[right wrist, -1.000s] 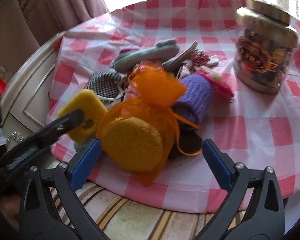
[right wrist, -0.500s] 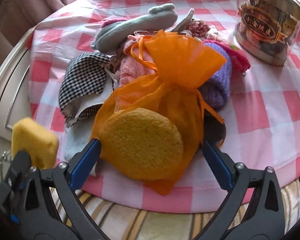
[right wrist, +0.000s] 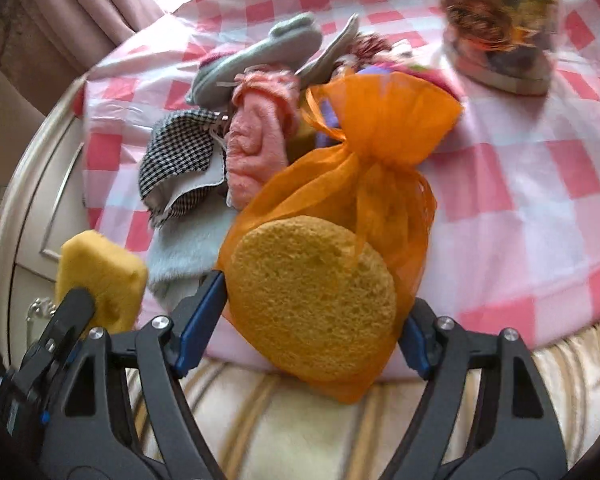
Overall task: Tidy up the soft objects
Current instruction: 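Carry both items to the open box and release them inside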
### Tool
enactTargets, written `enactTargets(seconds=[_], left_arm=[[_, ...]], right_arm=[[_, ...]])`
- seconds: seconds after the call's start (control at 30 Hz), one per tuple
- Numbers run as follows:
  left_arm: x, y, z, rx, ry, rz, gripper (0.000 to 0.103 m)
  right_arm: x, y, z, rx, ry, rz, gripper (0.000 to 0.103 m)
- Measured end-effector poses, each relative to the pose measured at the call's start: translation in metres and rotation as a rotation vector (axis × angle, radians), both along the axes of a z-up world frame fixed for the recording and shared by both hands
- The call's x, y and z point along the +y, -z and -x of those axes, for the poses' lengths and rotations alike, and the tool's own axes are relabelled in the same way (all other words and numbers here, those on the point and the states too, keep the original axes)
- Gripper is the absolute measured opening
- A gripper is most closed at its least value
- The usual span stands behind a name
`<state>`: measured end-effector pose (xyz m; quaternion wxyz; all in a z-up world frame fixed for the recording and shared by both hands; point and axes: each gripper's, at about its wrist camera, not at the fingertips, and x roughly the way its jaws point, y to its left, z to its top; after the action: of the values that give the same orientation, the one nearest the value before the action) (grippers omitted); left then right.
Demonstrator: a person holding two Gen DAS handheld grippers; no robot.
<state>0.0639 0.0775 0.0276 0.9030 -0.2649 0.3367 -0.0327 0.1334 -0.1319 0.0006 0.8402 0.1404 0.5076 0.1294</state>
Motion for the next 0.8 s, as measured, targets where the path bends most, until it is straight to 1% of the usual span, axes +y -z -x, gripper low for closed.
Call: enactTargets(seconds=[0.07,0.13,0.2,0.3,0.33,0.37,0.43,0.47,0.53,0.57,0.63,0.67,0.7,0.8], left_arm=[[-0.010,-0.001,0.004,-0.001,0.022,-0.004,0.033],[-0.024,-0.003,0.007,-0.001,0.052,-0.008,0.033],[-0.038,-0.006,0.011,-0.001,0.085,-0.016,0.033],[-0.060,-0.011,0.015,-0.002,0.145,-0.011,0.033],[-0.074,-0.012,0.017,0.000,0.178,-0.013,0.033],[-0.081,-0.013,0.018,0.003,0.196,-0.013,0.033],[-0.107,-0.013,0.019,0.017,0.260,-0.011,0.033],[-0.114,-0.014,0.020,0.020,0.279,-0.013,0.033],[-0.141,-0.014,0.021,0.025,0.343,-0.013,0.033],[-0.150,-0.014,0.022,0.027,0.363,-0.012,0.033],[-0.175,-0.014,0.022,0.034,0.417,-0.008,0.033],[-0.185,-0.015,0.022,0.038,0.440,-0.004,0.033],[-0.197,-0.014,0.023,0.042,0.466,-0.001,0.033],[-0.236,-0.012,0.026,0.058,0.552,0.002,0.033]], right_arm=[[-0.021,-0.006,0.017,-0.020,0.005,-0.024,0.080],[-0.030,-0.013,0.027,-0.030,0.008,-0.028,0.080],[-0.049,-0.019,0.039,-0.046,0.020,-0.033,0.080],[-0.085,-0.025,0.058,-0.063,0.059,-0.025,0.080],[-0.095,-0.026,0.062,-0.063,0.075,-0.029,0.080],[-0.115,-0.029,0.070,-0.072,0.102,-0.027,0.080],[-0.138,-0.031,0.081,-0.091,0.136,-0.001,0.080],[-0.157,-0.033,0.089,-0.100,0.167,0.026,0.080],[-0.181,-0.033,0.097,-0.098,0.204,0.051,0.080],[-0.199,-0.032,0.104,-0.094,0.238,0.074,0.080],[-0.220,-0.030,0.112,-0.096,0.283,0.112,0.080],[-0.235,-0.030,0.118,-0.100,0.318,0.155,0.080],[-0.244,-0.030,0.121,-0.100,0.338,0.176,0.080],[-0.280,-0.029,0.135,-0.095,0.404,0.219,0.080]])
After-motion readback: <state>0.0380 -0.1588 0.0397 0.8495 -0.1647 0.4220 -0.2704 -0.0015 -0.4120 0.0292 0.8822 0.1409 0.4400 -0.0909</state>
